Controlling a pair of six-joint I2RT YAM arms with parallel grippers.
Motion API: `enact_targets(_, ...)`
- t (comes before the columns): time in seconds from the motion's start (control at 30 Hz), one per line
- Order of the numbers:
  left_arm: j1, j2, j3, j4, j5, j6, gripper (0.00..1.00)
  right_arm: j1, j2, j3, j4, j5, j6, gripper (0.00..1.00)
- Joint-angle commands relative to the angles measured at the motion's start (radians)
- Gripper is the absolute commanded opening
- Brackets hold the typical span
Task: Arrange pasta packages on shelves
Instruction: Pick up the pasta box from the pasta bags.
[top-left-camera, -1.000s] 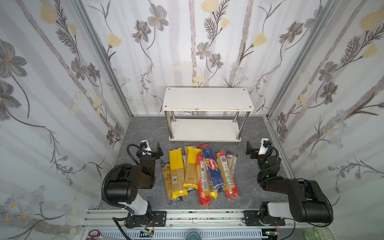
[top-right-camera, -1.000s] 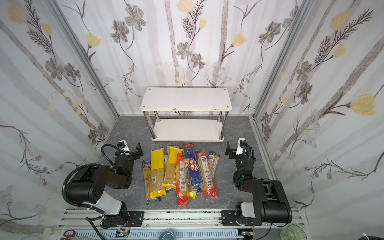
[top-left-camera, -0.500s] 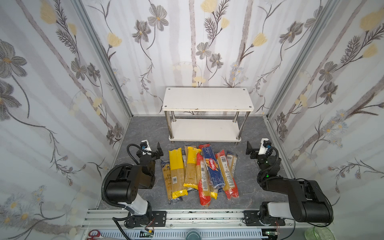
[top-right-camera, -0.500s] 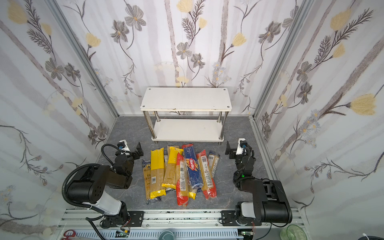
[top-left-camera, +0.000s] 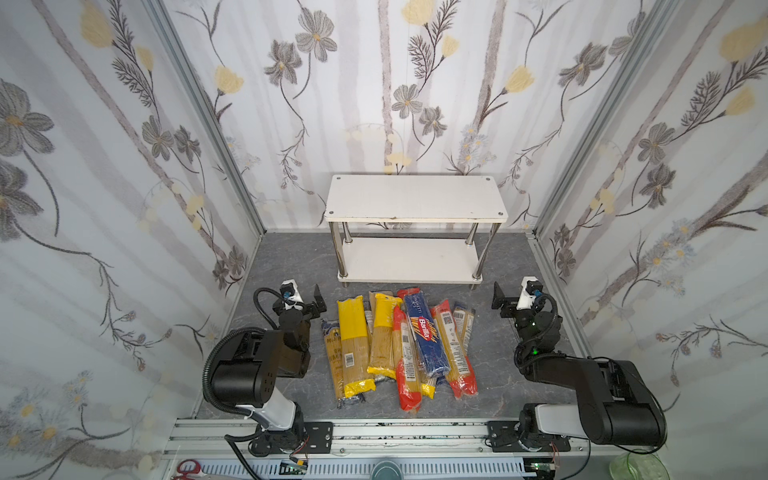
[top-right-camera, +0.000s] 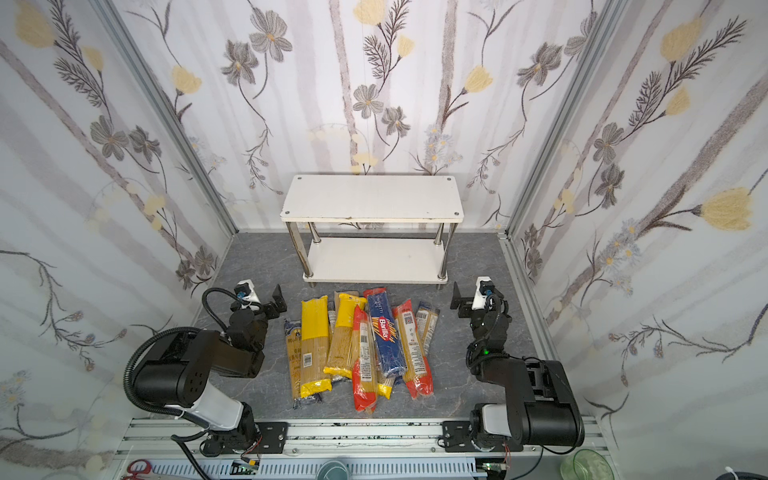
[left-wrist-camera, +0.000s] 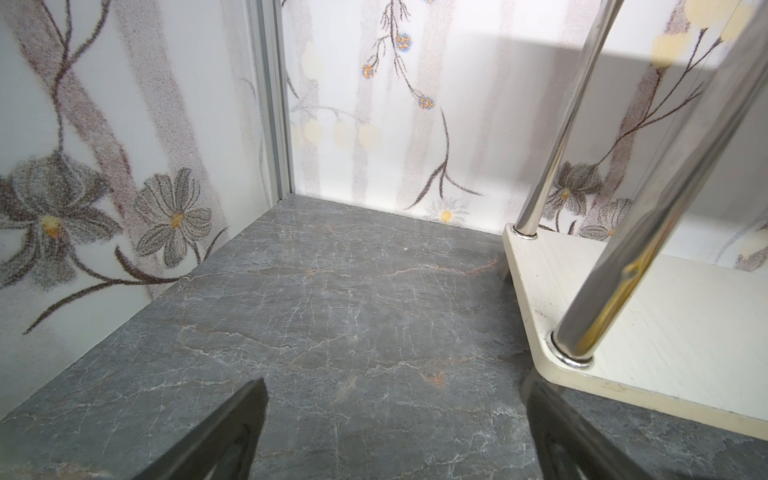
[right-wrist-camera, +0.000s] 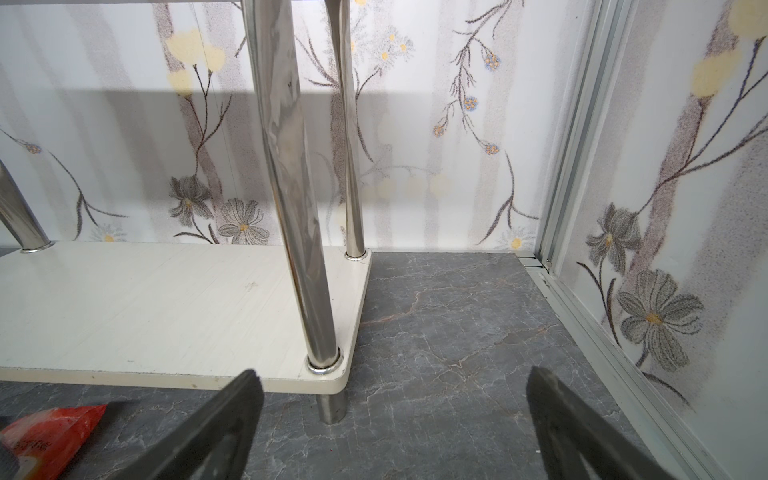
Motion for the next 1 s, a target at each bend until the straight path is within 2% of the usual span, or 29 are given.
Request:
enact_targets(0.0, 0.002, -0.002, 0.007, 0.003, 0.008, 0.001, 1.00, 0.001, 0.001, 0.001, 0.038, -0.004, -0.005, 1.00)
enact_targets(0.47, 0.006, -0.018, 0.000, -0.001, 0.065, 0.019, 1.00, 0.002, -0.004, 0.003, 0.040, 0.017, -0.001, 1.00)
enact_targets(0.57, 0.005, -0.068, -0.021, -0.001, 0.066, 0.018, 1.00, 0.007, -0.069, 0.017, -0.047, 0.063, 0.009, 1.00)
enact_targets(0.7, 0.004, -0.108, -0.035, -0.009, 0.057, 0.018, 1.00, 0.020, -0.165, 0.095, -0.300, 0.154, 0.054, 1.00)
enact_targets(0.9, -0.028, -0.196, -0.053, -0.046, -0.042, 0.024, 1.00, 0.123, -0.277, 0.137, -0.477, 0.369, 0.112, 1.00)
enact_targets(0.97, -0.045, -0.248, -0.056, -0.074, -0.086, 0.033, 1.00, 0.153, -0.317, 0.161, -0.564, 0.399, 0.126, 1.00)
